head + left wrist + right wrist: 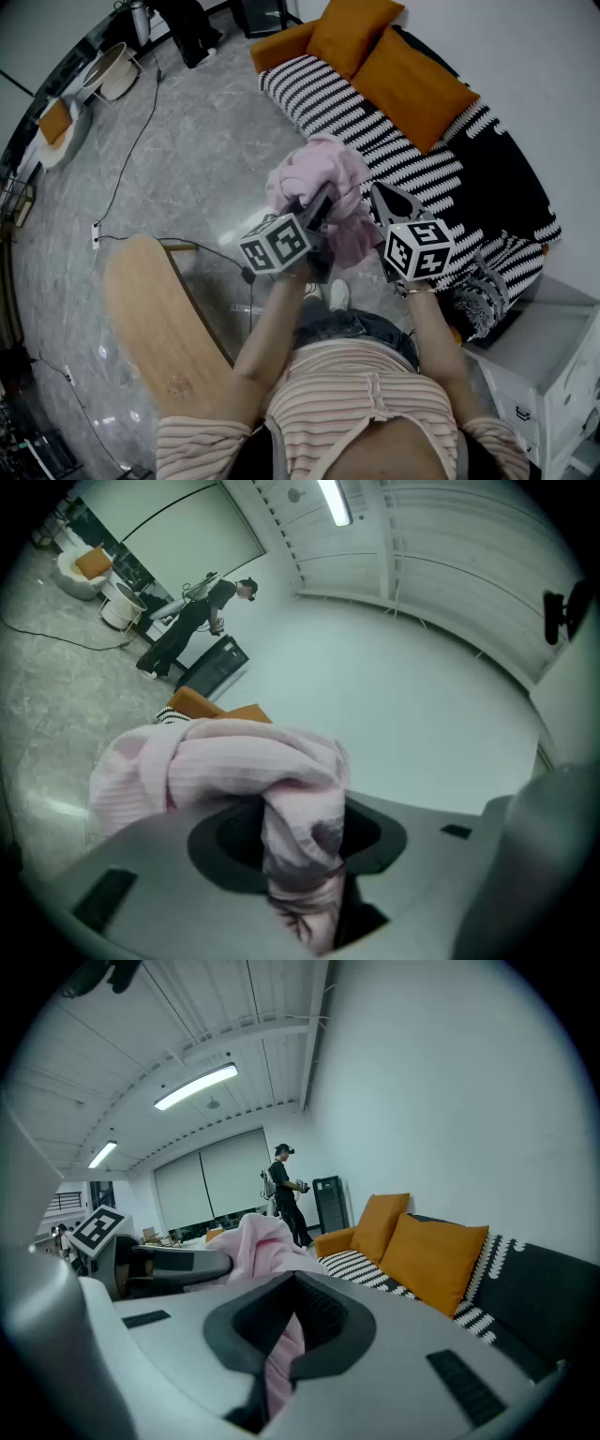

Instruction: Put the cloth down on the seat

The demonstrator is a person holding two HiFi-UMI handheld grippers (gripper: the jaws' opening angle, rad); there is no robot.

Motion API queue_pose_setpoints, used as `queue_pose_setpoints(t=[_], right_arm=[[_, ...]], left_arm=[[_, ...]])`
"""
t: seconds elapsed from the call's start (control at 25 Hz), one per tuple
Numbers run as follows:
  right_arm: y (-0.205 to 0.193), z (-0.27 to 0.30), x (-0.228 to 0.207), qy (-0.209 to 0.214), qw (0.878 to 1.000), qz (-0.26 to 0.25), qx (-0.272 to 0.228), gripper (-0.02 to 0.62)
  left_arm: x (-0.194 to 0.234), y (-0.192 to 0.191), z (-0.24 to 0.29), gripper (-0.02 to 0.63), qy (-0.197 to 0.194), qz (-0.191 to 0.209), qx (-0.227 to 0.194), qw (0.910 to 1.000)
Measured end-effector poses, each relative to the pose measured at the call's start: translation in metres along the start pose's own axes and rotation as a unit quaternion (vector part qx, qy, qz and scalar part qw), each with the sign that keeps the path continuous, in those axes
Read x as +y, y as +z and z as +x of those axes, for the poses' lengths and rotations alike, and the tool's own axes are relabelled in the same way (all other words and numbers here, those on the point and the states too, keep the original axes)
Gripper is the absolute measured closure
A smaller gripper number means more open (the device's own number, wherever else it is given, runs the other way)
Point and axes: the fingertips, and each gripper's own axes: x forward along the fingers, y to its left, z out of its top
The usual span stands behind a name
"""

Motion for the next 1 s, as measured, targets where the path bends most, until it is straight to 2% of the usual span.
queue_pose_setpoints(t=[0.64, 0.84, 1.0], right_arm=[[-0.010, -0.002, -0.024, -0.003, 1.000, 0.014, 0.001, 0.588], [0.000, 0.002, -0.028, 0.013, 1.000, 0.025, -0.007, 0.588], [0.009, 0.004, -0.039, 0.007, 1.000, 0.023, -0.012, 0.588]], left_arm=[[-0.001, -0.005, 0.014, 0.423, 0.013, 0.003, 0.001, 0.9999], [-0.003, 0.006, 0.016, 0.423, 0.015, 0.004, -0.008, 0.9999], [-0.001, 0.021, 0.019, 0.423, 0.016, 0.006, -0.022, 0.9996]])
